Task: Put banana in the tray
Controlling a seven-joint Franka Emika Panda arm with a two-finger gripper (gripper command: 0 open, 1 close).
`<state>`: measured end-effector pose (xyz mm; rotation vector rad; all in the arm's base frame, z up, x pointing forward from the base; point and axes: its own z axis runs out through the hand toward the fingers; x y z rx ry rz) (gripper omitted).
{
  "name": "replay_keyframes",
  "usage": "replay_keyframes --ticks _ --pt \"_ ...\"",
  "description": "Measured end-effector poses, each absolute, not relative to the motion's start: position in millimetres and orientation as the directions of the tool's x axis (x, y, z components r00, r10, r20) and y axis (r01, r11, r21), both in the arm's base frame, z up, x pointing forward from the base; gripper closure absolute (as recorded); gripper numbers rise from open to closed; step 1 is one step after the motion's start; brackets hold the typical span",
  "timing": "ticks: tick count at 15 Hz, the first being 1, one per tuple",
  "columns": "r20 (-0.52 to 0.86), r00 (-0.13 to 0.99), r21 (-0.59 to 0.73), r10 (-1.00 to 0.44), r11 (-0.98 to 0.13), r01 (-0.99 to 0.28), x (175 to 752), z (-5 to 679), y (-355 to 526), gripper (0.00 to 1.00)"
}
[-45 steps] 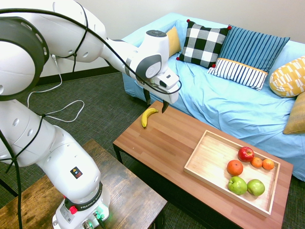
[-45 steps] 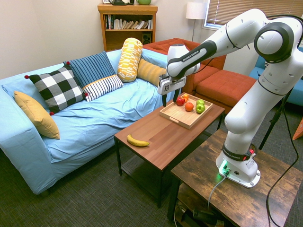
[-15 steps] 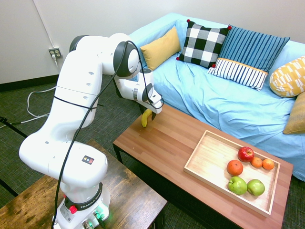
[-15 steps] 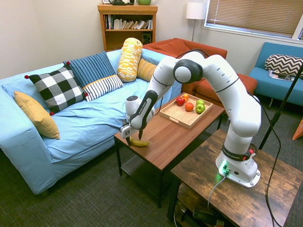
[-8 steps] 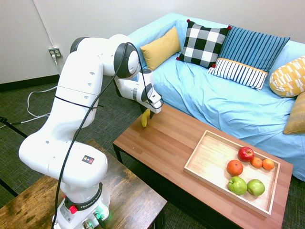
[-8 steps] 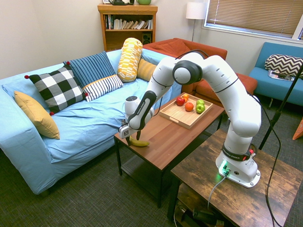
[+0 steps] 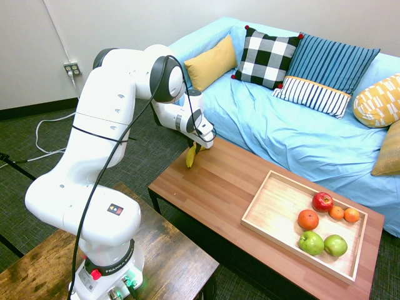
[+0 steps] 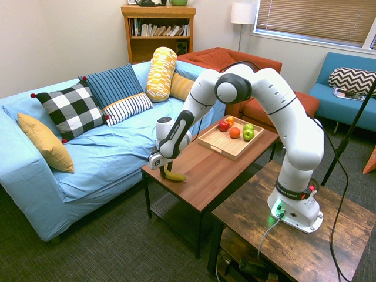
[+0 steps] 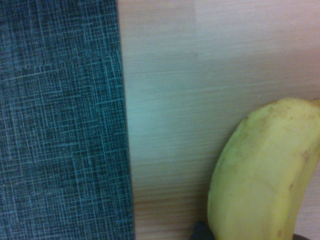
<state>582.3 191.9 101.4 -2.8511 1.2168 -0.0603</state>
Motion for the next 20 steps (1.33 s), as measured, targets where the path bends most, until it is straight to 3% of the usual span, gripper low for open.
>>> replay_keyframes --ticks 5,11,15,20 --pt "0.079 0.653 -0.087 -0.753 -0.658 -0.748 589.0 198.0 136.2 1.0" --pt "0.136 0.521 -0.112 -0.843 -0.536 -0.837 566.3 293.9 -58.3 1.0" --pt "0.116 0.427 -0.098 -0.897 -0.438 -0.894 548.1 271.9 -185.1 1.0" --pt "0.081 0.357 -0.068 -0.931 -0.362 -0.93 574.4 195.5 -247.3 1.0"
